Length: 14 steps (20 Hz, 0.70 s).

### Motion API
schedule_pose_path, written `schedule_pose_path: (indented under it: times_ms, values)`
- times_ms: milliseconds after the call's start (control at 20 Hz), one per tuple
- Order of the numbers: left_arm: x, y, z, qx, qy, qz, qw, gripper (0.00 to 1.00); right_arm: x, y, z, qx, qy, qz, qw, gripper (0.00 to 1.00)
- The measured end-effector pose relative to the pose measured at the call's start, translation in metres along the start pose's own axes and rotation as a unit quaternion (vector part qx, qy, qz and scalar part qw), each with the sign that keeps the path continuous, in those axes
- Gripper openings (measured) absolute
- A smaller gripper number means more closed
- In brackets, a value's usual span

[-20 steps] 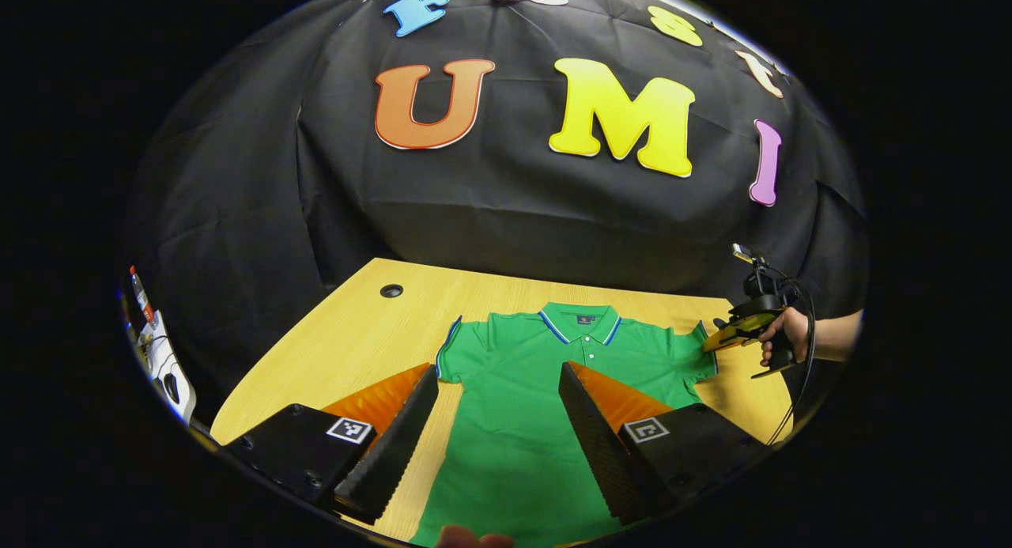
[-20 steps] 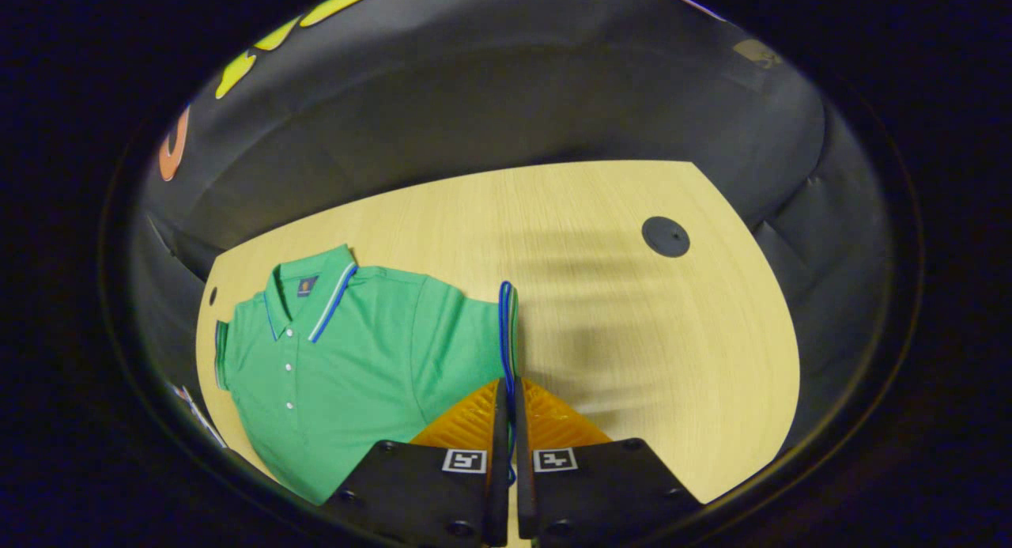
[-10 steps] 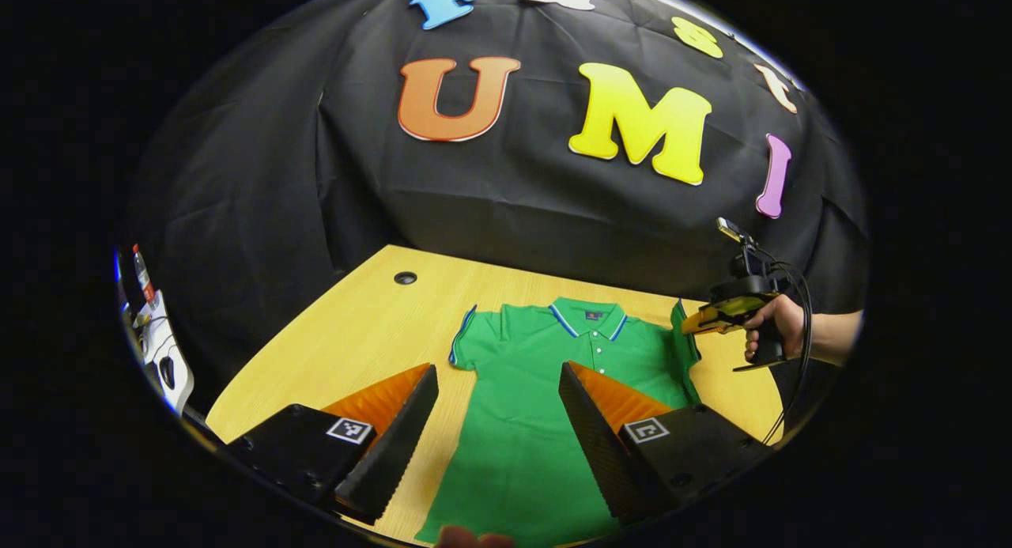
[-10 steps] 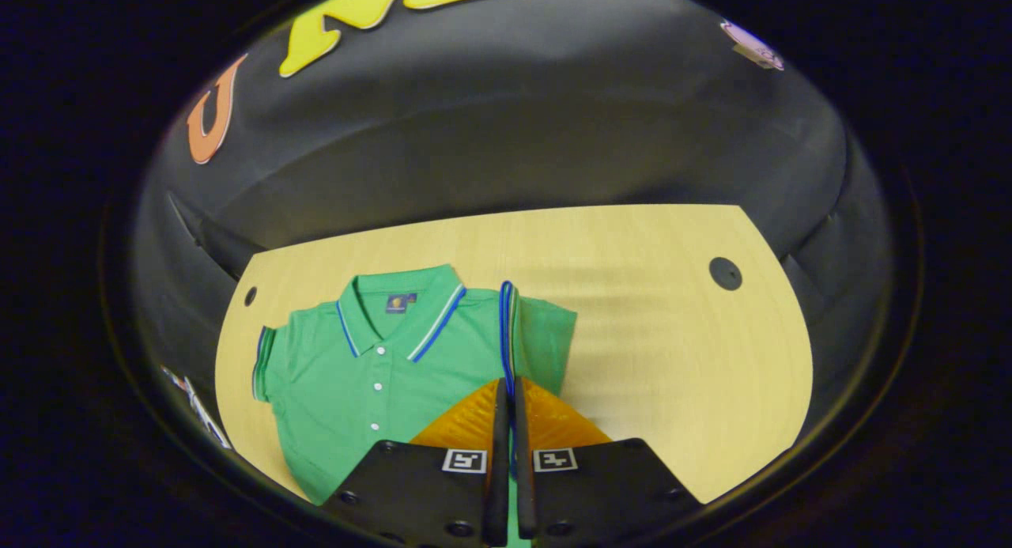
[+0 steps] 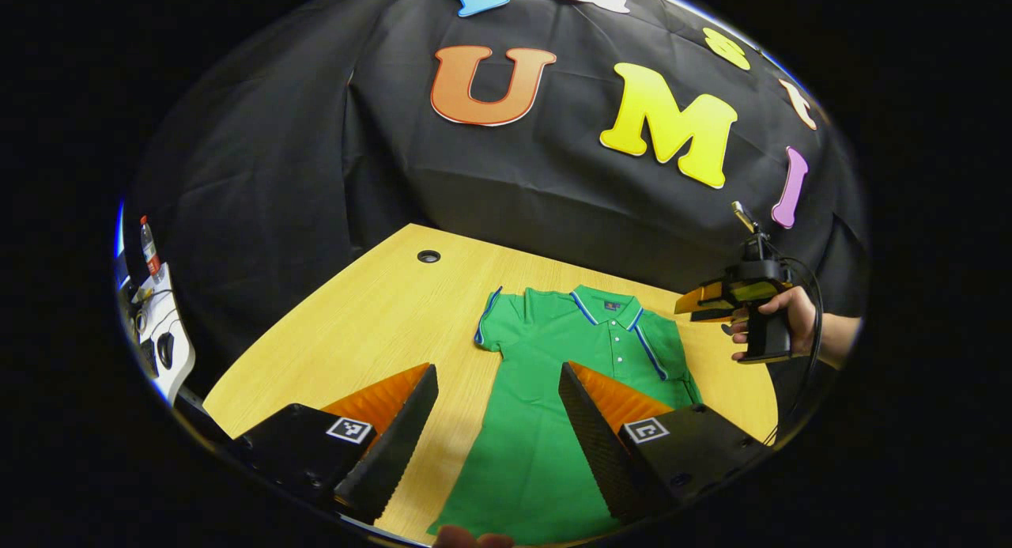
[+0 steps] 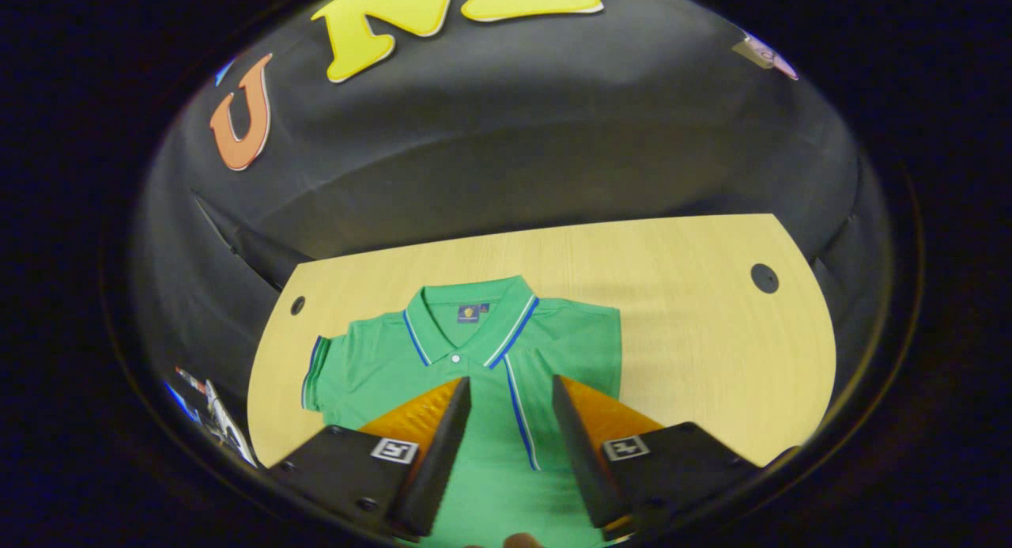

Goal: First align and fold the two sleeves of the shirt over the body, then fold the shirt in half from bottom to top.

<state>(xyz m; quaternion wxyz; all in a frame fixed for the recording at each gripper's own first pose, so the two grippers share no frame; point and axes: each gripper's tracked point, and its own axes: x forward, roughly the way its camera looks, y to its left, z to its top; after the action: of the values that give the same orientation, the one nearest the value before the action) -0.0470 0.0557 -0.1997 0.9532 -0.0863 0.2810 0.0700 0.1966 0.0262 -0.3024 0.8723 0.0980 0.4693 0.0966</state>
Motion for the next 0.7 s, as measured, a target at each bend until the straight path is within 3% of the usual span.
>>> schedule_pose_path:
  times_ms: [100, 150, 200, 250, 700]
  values:
    - [0.005, 0.000, 0.007, 0.011, -0.005, -0.011, 1.000, 0.99, -0.019, -0.015, -0.007, -0.003, -0.002, -0.019, 1.000, 0.95]
    - [0.009, -0.003, 0.011, 0.015, -0.007, -0.024, 1.000, 0.99, -0.029, -0.019, -0.011, 0.000, -0.007, -0.027, 1.000, 0.87]
    - [0.013, -0.005, 0.015, 0.019, -0.008, -0.037, 0.999, 0.99, -0.042, -0.024, -0.014, 0.001, -0.011, -0.033, 0.999, 0.87]
    - [0.018, -0.006, 0.019, 0.020, -0.009, -0.051, 0.998, 0.99, -0.054, -0.027, -0.021, -0.002, -0.016, -0.036, 0.999, 0.96]
    - [0.066, 0.013, 0.026, 0.006, 0.078, -0.098, 0.992, 0.98, -0.177, -0.037, -0.102, -0.093, -0.037, -0.014, 0.995, 0.96]
